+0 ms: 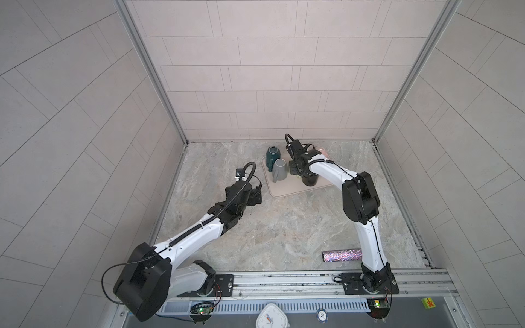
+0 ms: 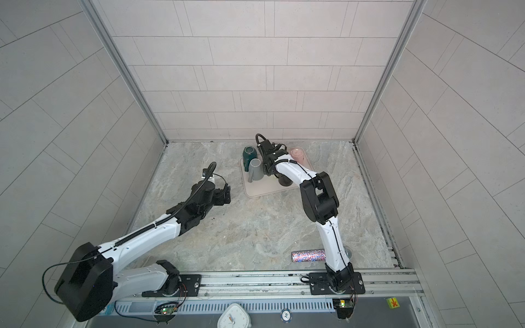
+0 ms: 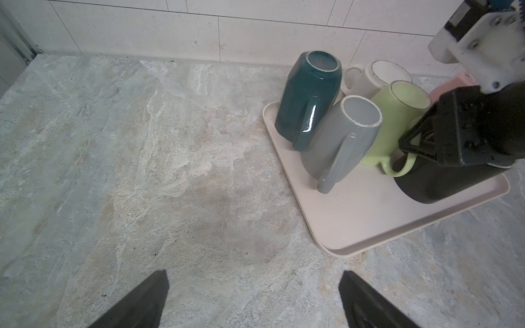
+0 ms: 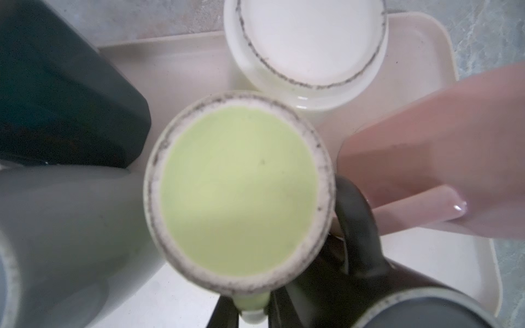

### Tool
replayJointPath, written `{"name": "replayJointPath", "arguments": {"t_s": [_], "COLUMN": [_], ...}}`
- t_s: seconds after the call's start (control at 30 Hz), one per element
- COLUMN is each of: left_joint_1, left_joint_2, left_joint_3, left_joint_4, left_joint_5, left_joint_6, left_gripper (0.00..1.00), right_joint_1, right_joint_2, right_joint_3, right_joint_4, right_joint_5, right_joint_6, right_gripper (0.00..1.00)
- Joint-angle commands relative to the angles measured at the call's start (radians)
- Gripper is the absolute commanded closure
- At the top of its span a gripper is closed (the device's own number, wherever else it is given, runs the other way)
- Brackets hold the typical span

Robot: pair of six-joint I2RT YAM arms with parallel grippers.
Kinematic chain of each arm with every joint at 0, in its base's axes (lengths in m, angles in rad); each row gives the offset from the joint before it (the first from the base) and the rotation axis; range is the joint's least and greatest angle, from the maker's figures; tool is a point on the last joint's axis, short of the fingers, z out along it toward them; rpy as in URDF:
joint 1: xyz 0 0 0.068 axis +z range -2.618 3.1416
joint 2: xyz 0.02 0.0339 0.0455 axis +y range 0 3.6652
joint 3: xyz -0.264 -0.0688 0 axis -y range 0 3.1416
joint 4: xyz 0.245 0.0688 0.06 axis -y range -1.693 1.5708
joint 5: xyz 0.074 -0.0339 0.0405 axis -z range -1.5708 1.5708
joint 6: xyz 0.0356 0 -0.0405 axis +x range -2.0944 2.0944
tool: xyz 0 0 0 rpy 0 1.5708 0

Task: Turn the mug right side up
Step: Pick up the mug from the tray.

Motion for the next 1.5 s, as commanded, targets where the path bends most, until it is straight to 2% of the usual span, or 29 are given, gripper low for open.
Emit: {"name": "replayJointPath", "arguments": {"t_s": [0.0, 0.23, 0.43, 0.67, 0.87, 1.17, 1.47], "left_joint_1": [-0.005, -0.007, -0.006, -0.006, -0.006, -0.008, -0.014], "left_joint_2": [-0.007, -0.005, 0.004, 0.017, 0.026, 0.026, 0.080], "left_joint_3": [-0.010, -0.009, -0.011, -0.003, 0.002, 0.014, 0.050], "left_joint_4": [0.010, 0.011, 0.014, 0.011, 0.009, 0.016, 0.080], "left_joint_5": [-0.015, -0.015, -0.006, 0.007, 0.022, 0.063, 0.199], "left_joint_6": [0.003, 0.002, 0.002, 0.006, 0.000, -0.026, -0.122], "left_gripper": [0.00, 0.00, 0.00, 0.00, 0.00, 0.00, 0.00], "right_joint_1": [-0.009, -0.010, -0.012, -0.037, -0.039, -0.040, -0.043], "right_joint_2": [0.033, 0.030, -0.018, -0.089, -0.143, -0.250, -0.354], "right_joint_3": [0.028, 0.052, 0.039, -0.037, -0.101, -0.235, -0.357], "right_joint_4": [-0.044, -0.082, -0.101, -0.057, -0.022, 0.139, 0.310], "right_joint_5": [0.025, 0.029, 0.006, -0.119, -0.143, -0.299, -0.428], "right_joint_6": [0.011, 0.018, 0.024, 0.038, 0.029, 0.059, 0.111], "right_gripper": [0.87, 1.00, 1.00, 1.00, 1.00, 1.00, 1.00]}}
